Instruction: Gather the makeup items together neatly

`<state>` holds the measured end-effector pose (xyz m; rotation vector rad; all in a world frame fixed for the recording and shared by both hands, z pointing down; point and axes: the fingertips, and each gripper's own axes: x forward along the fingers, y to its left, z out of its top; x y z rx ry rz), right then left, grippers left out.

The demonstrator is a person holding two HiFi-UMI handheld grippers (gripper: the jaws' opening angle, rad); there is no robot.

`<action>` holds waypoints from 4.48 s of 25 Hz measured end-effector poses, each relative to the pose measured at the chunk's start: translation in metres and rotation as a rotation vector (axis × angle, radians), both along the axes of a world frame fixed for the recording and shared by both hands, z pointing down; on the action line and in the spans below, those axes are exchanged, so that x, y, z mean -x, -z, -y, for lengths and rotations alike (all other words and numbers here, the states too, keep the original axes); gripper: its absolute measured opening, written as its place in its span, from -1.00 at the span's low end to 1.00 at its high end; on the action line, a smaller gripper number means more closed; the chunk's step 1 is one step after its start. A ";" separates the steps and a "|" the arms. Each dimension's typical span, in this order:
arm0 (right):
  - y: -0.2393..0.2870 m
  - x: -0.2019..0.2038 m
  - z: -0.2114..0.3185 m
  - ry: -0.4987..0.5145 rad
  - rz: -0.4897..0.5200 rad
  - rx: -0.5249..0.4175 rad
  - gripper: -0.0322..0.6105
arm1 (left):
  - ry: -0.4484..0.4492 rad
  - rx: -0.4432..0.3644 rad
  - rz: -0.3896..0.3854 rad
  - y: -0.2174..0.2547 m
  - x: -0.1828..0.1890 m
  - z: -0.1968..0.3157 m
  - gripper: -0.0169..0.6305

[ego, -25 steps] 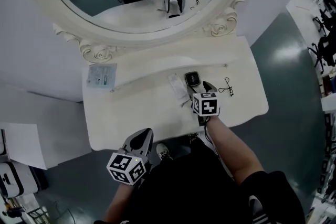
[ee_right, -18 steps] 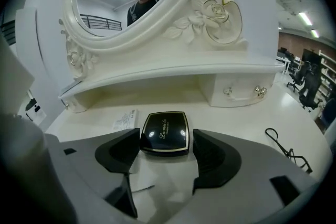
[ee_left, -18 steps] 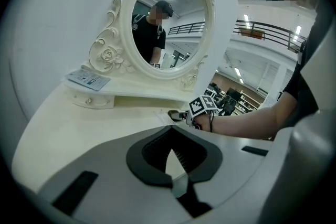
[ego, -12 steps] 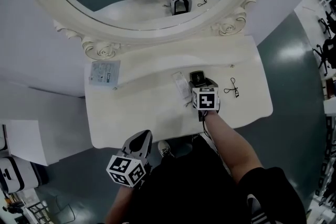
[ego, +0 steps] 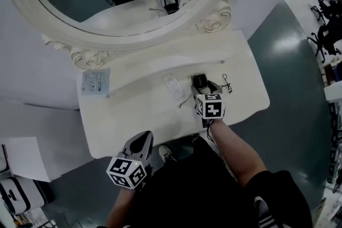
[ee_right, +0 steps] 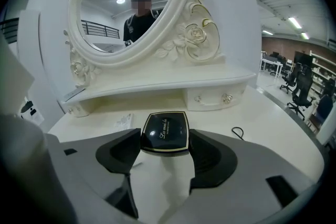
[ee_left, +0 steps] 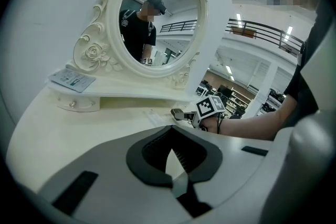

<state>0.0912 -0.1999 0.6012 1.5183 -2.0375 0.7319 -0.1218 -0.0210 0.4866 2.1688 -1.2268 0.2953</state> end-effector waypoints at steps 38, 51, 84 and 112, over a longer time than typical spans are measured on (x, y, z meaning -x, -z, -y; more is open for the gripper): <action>-0.034 -0.028 -0.041 0.113 -0.024 0.112 0.05 | -0.037 -0.014 -0.003 0.005 -0.037 -0.009 -0.92; 0.016 0.058 -0.063 0.360 -0.026 -0.023 0.05 | -0.018 -0.028 -0.017 0.006 -0.027 -0.014 -0.92; -0.045 0.083 -0.091 1.602 -0.532 0.221 -0.71 | 0.164 0.034 -0.049 -0.013 0.009 -0.029 -0.92; -0.032 0.042 -0.076 -0.004 -0.029 0.257 -0.79 | -0.094 0.002 -0.085 -0.006 -0.001 -0.024 -0.92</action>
